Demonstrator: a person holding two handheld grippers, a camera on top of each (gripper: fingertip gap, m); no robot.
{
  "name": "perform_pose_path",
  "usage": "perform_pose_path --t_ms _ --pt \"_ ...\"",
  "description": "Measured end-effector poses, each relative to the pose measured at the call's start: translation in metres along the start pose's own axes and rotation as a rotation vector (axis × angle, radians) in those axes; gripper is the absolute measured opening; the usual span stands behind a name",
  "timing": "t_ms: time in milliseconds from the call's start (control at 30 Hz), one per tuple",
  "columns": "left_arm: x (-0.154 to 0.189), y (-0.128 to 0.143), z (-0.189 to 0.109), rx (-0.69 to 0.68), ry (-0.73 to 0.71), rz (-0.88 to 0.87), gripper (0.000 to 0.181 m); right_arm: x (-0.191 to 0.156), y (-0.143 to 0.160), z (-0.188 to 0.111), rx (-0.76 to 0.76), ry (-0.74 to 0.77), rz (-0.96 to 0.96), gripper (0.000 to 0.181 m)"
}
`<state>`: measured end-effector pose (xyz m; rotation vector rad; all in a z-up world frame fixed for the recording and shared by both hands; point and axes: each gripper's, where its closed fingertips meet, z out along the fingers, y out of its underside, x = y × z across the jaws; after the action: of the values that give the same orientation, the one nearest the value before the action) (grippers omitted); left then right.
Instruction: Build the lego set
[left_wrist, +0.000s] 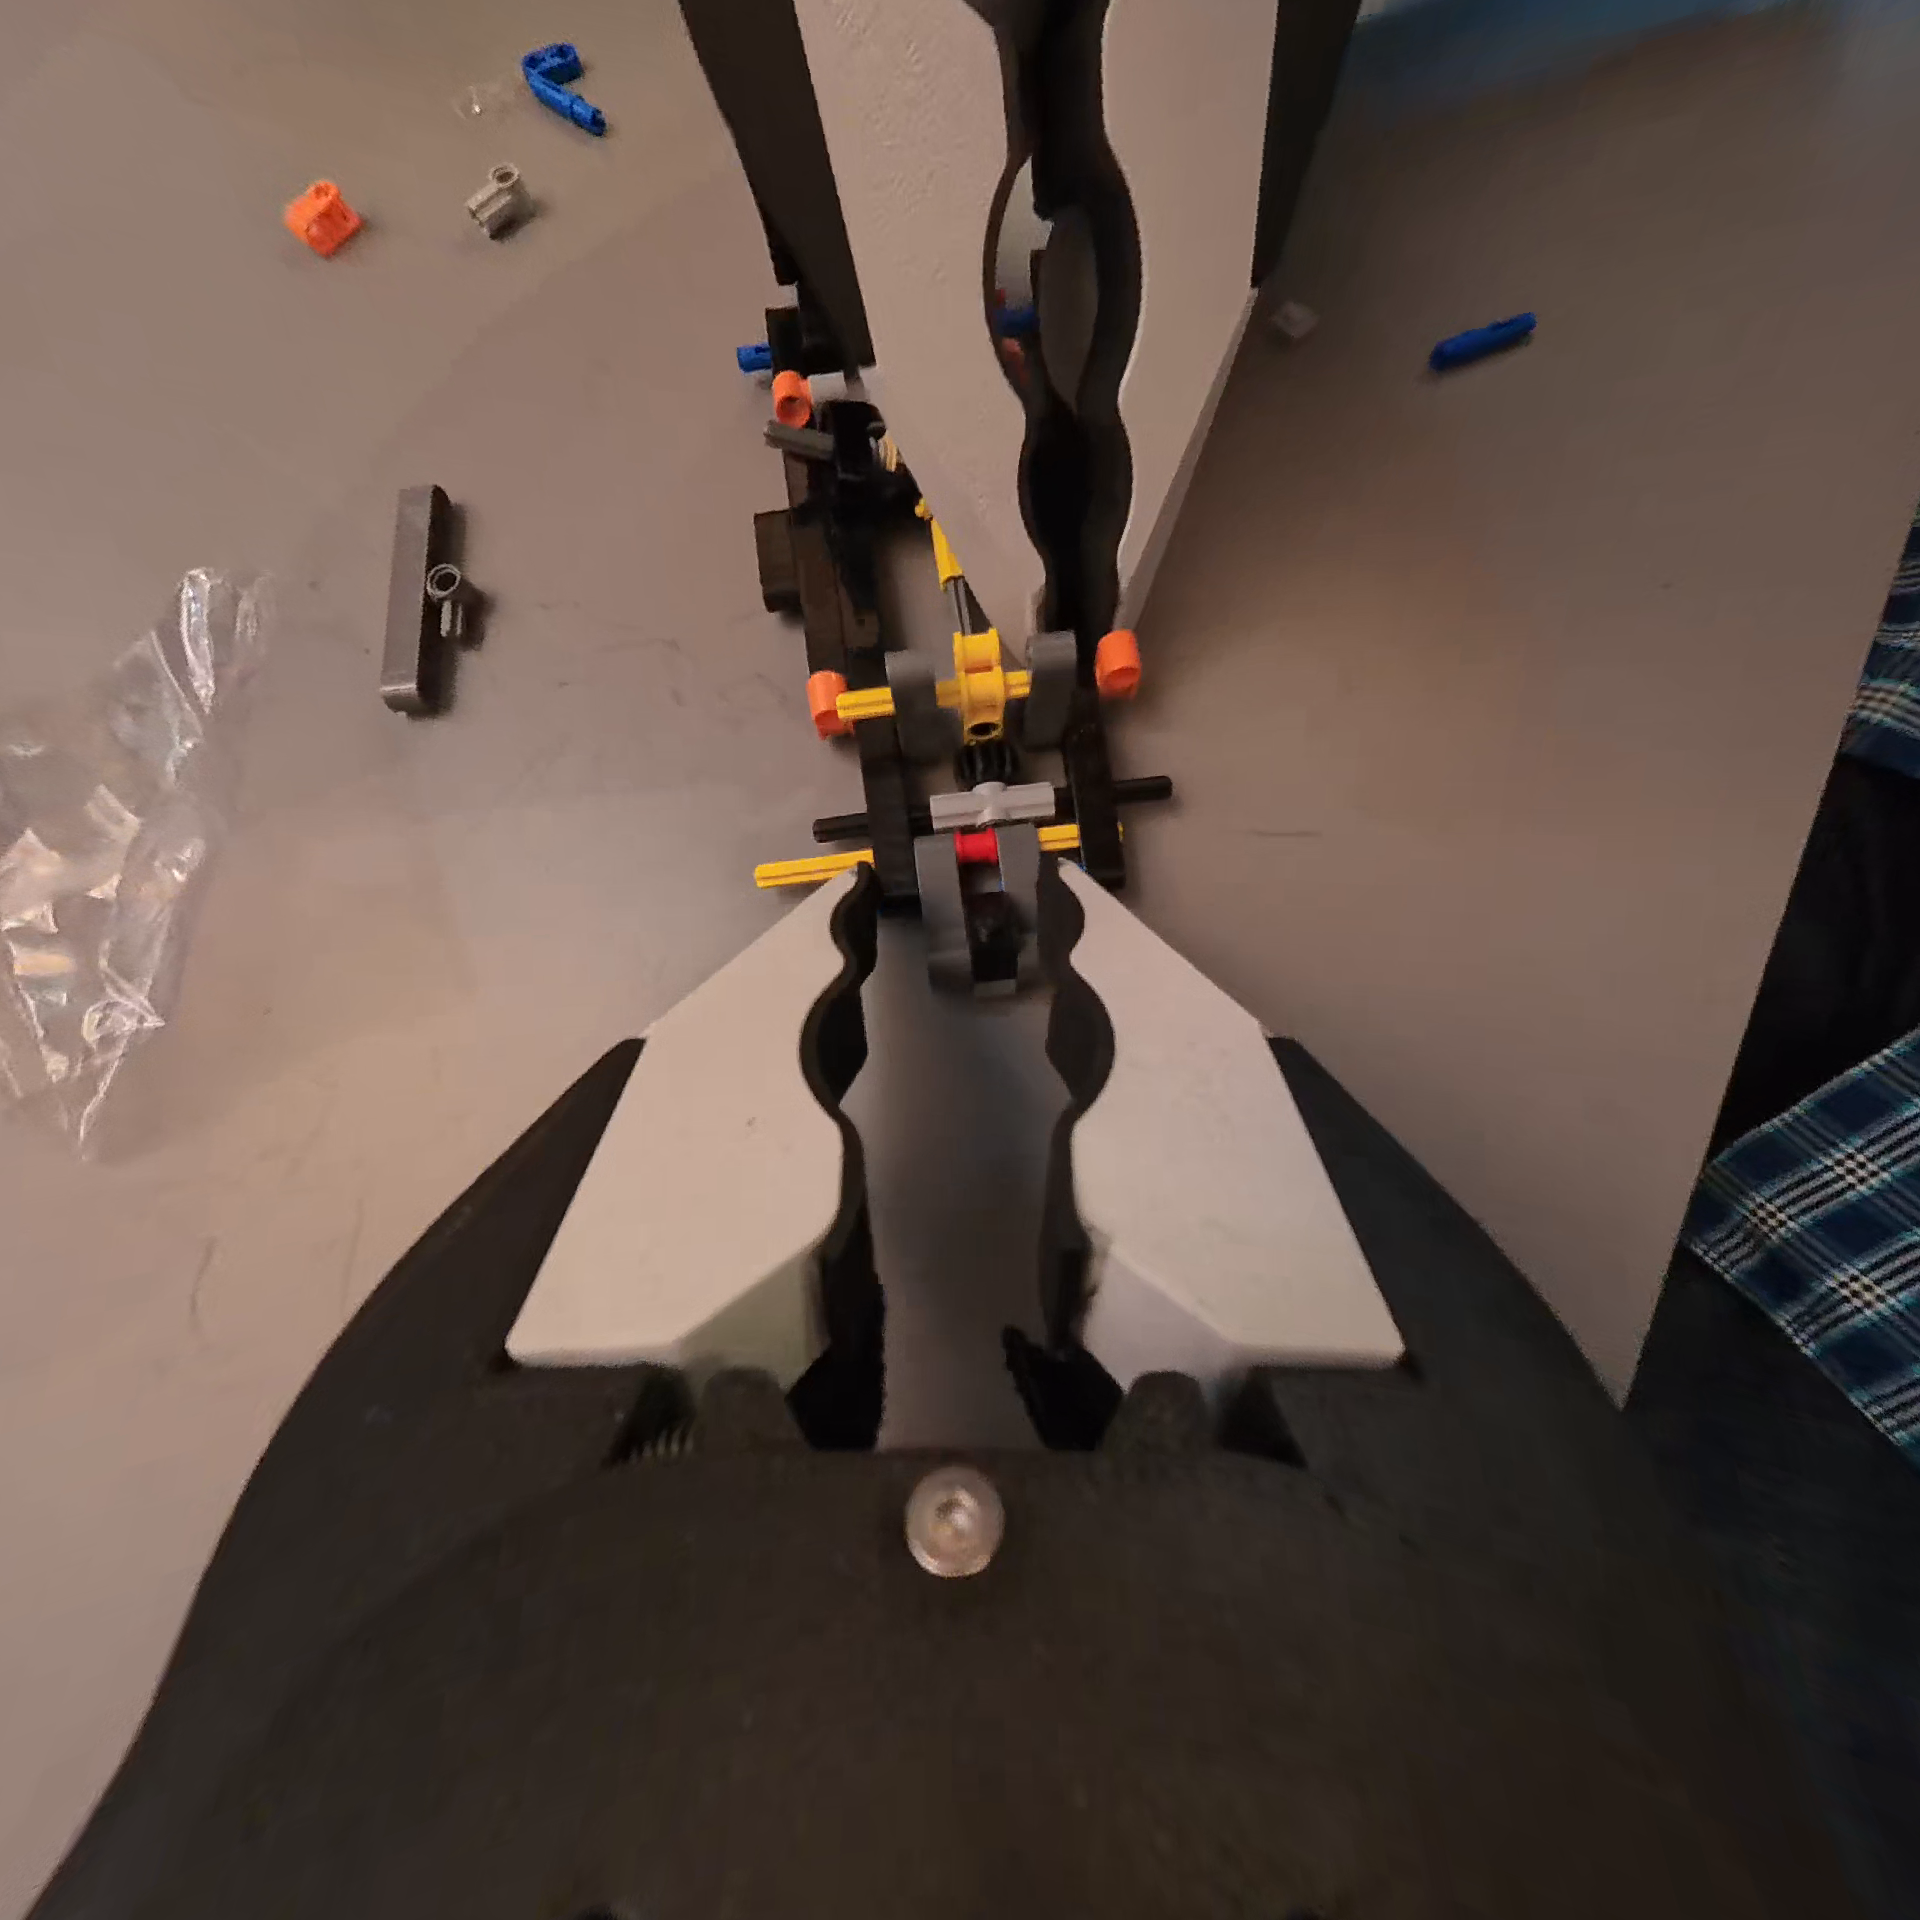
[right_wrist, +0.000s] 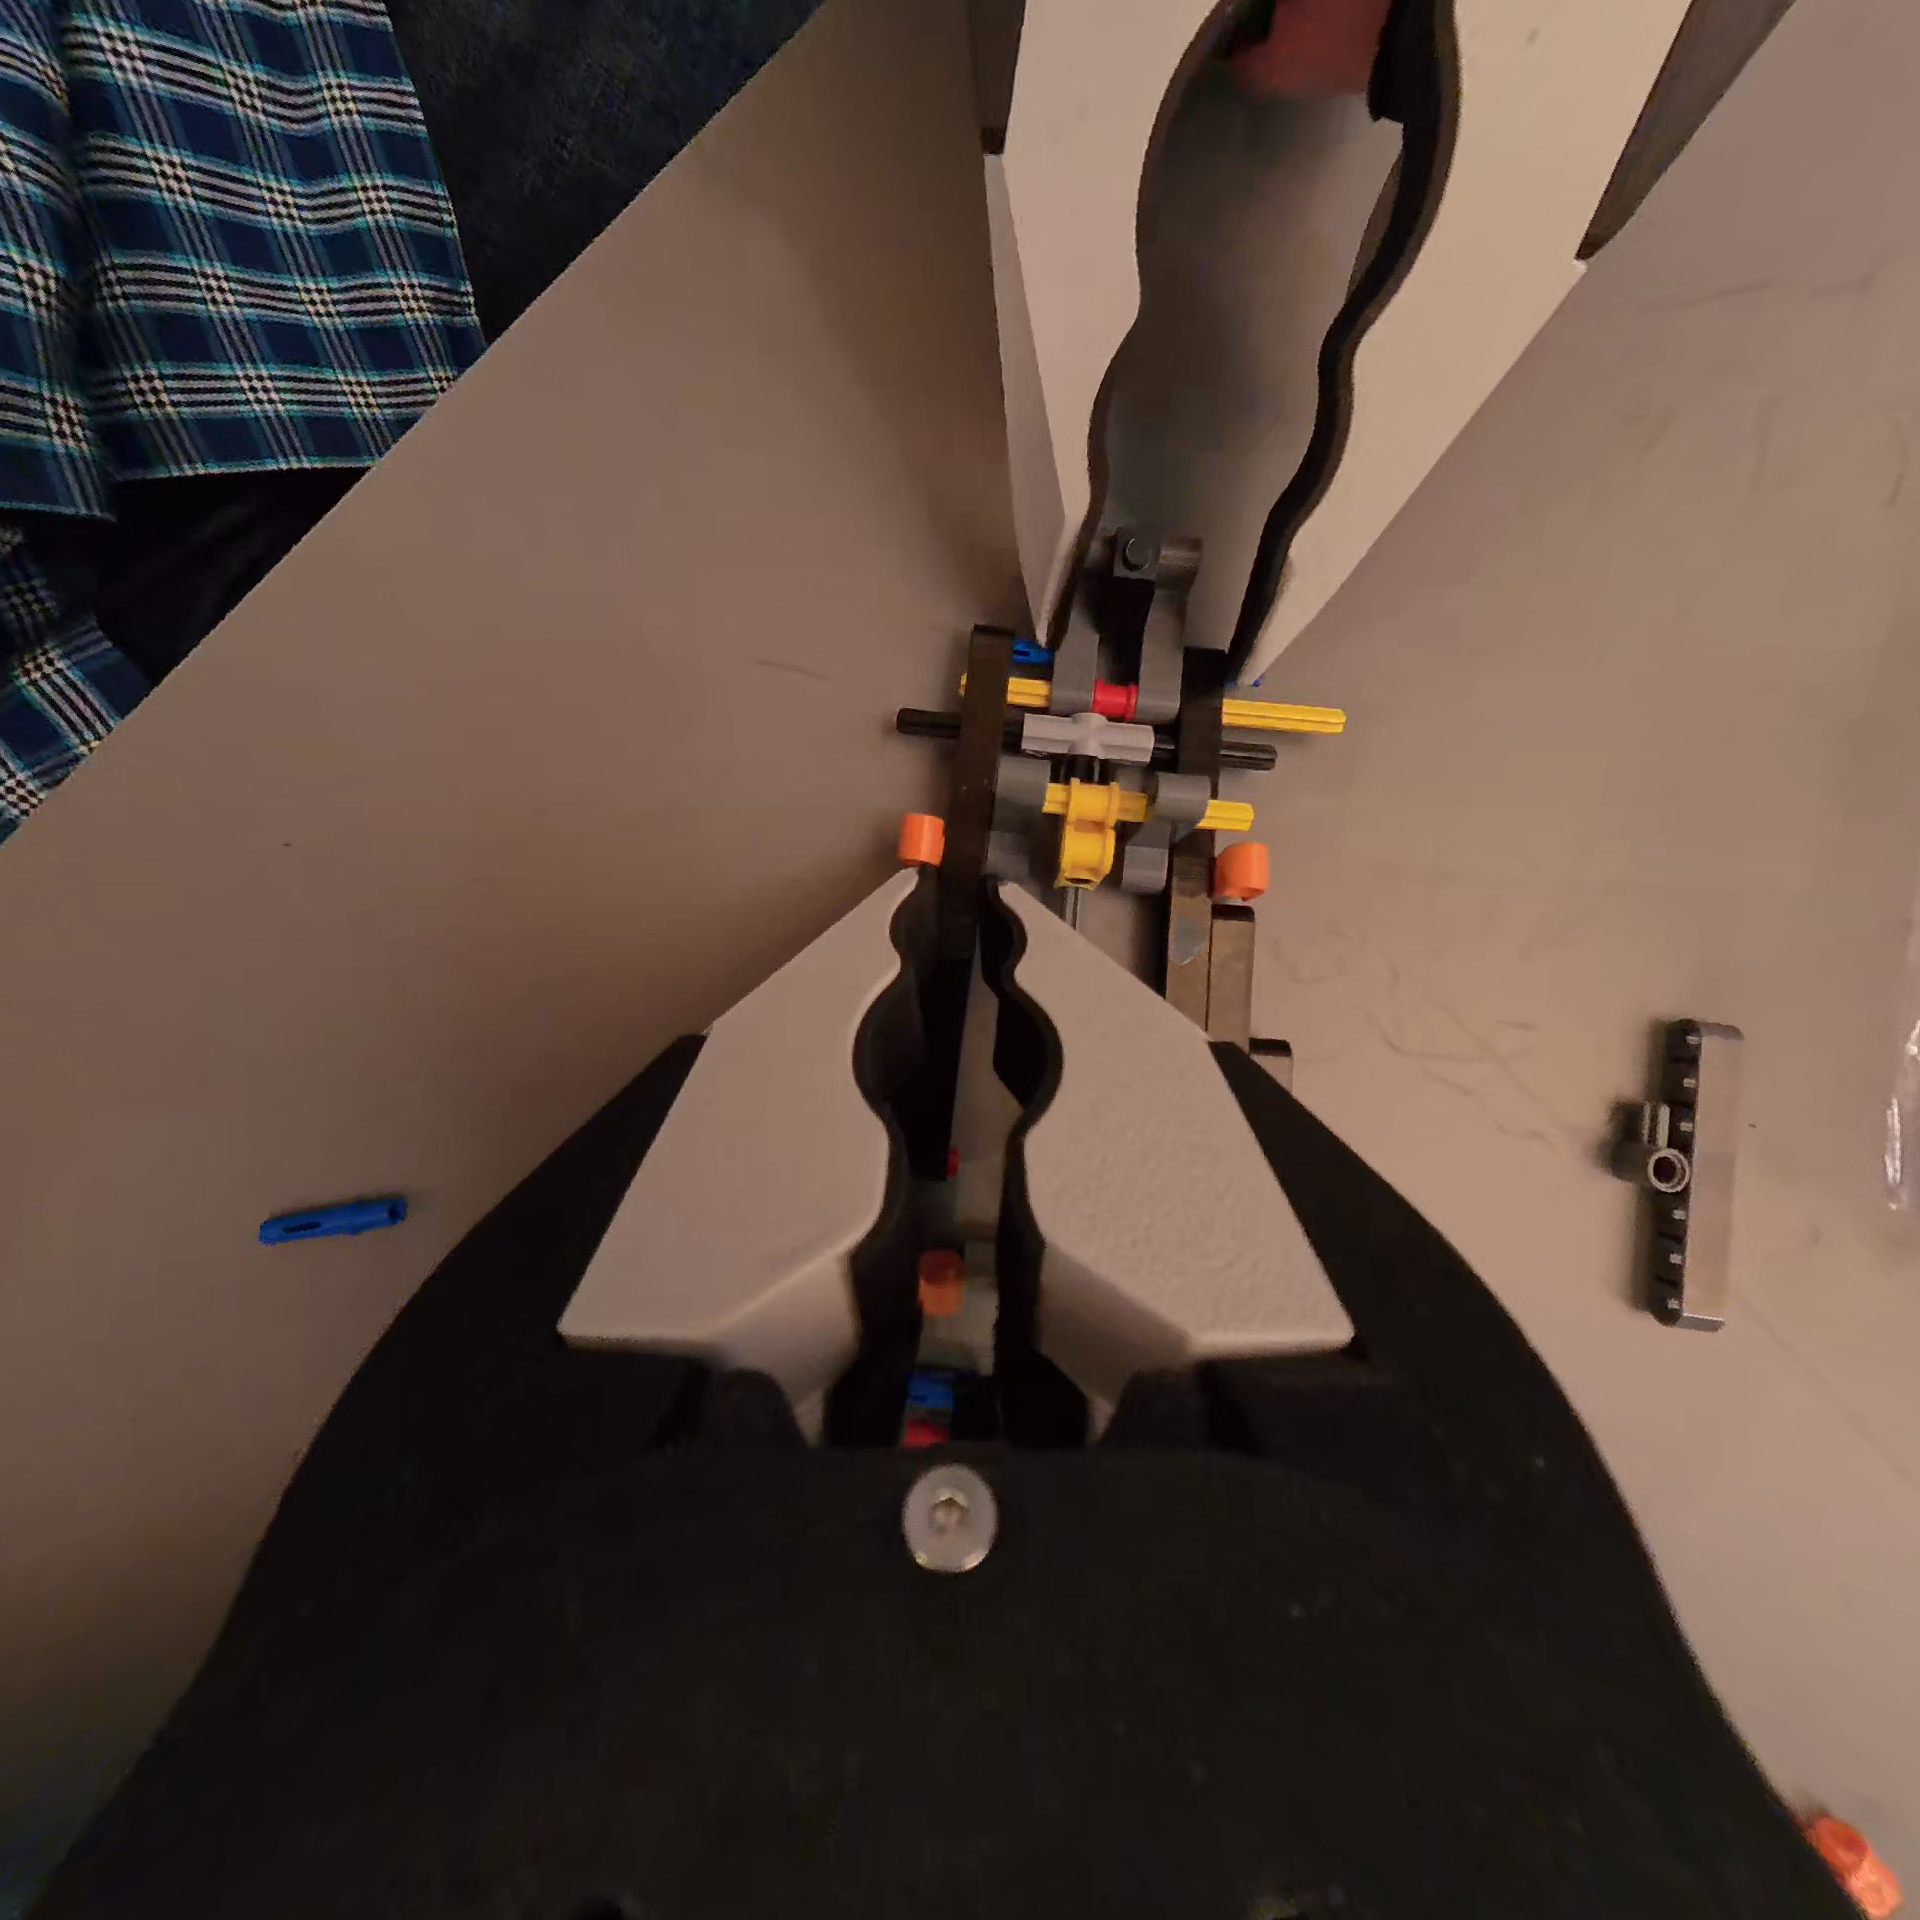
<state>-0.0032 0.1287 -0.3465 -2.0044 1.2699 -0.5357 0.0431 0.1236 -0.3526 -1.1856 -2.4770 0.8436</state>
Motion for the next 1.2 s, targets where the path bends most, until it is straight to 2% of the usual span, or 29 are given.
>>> perform_pose_path --t_ms 267,500,600,633,700,767,867,967,1200 --pt "-0.001 0.000 0.000 0.033 0.011 -0.001 0.029 -0.002 -0.001 0.001 -0.003 -0.017 -0.025 0.005" --pt "-0.004 -0.002 0.003 0.028 0.000 -0.042 0.028 0.003 0.001 -0.004 -0.047 0.036 0.060 0.006" --pt "-0.004 -0.002 0.003 0.028 0.000 -0.050 0.028 0.005 0.001 -0.016 -0.060 0.091 0.101 0.026" --pt "-0.004 -0.002 0.004 0.028 -0.003 -0.052 0.028 0.005 0.001 -0.020 -0.052 0.090 0.123 0.027" --pt "-0.004 -0.002 0.004 0.028 -0.002 -0.062 0.028 0.002 -0.005 -0.026 -0.044 0.112 0.114 0.024" --pt "-0.004 -0.003 0.004 0.028 -0.006 -0.070 0.028 -0.004 -0.023 -0.026 -0.015 0.112 0.086 0.022" --pt "-0.005 -0.004 0.005 0.028 -0.007 -0.081 0.028 -0.005 -0.034 -0.007 -0.065 0.136 0.074 0.021" --pt "-0.004 -0.004 0.006 0.028 -0.011 -0.083 0.028 0.000 -0.027 0.005 -0.133 0.186 0.090 0.017" --pt "-0.003 -0.007 0.009 0.026 -0.022 -0.100 0.028 0.005 -0.019 0.003 -0.276 0.308 0.109 0.016"
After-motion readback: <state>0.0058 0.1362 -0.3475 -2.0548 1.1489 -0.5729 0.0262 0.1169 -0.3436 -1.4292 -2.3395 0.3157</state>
